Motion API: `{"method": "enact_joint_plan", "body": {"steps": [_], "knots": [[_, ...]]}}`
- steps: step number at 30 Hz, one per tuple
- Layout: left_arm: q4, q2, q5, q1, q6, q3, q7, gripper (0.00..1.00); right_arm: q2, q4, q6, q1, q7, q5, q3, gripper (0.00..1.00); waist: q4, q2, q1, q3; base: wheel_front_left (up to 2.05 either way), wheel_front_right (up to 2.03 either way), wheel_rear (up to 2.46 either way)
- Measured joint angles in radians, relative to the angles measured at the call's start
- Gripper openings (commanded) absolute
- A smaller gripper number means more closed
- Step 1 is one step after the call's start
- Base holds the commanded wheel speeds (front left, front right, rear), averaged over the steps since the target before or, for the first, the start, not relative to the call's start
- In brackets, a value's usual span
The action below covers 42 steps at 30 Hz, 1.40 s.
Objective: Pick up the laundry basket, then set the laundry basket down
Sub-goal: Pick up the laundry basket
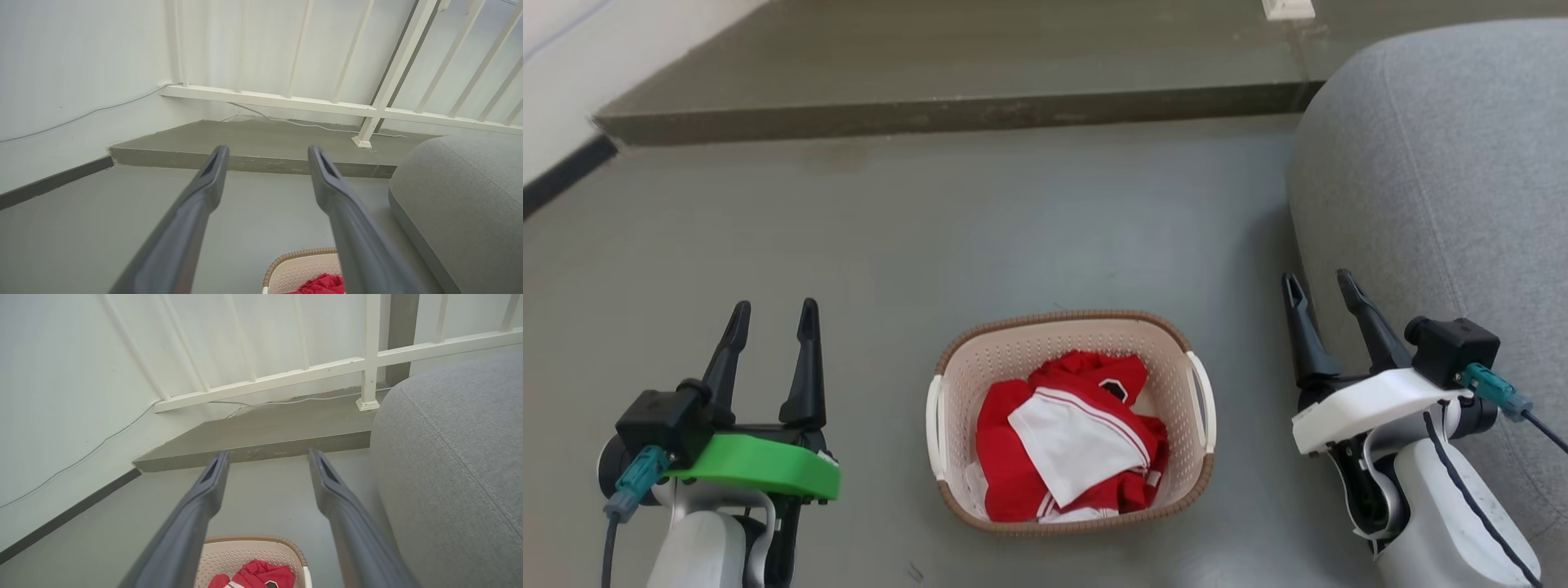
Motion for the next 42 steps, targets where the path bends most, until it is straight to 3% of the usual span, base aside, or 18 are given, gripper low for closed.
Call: {"method": "enact_joint_plan", "body": {"steps": [15,42], "knots": [[0.076,0.028,-0.069,-0.124,0.0,-0.069,0.0,1.0,0.01,0.106,-0.008,-0.098,-0.001,0.004,-0.025,1.0,-0.005,0.0,0.0,0.207,0.0,0.0,0.0],[0.442,0.061,-0.23,-0.497,0.0,-0.269,0.062,1.0,0.027,0.462,-0.008,-0.42,0.056,0.01,0.026,1.0,0.004,0.0,0.0001,0.602,0.0,0.0,0.0]]}}
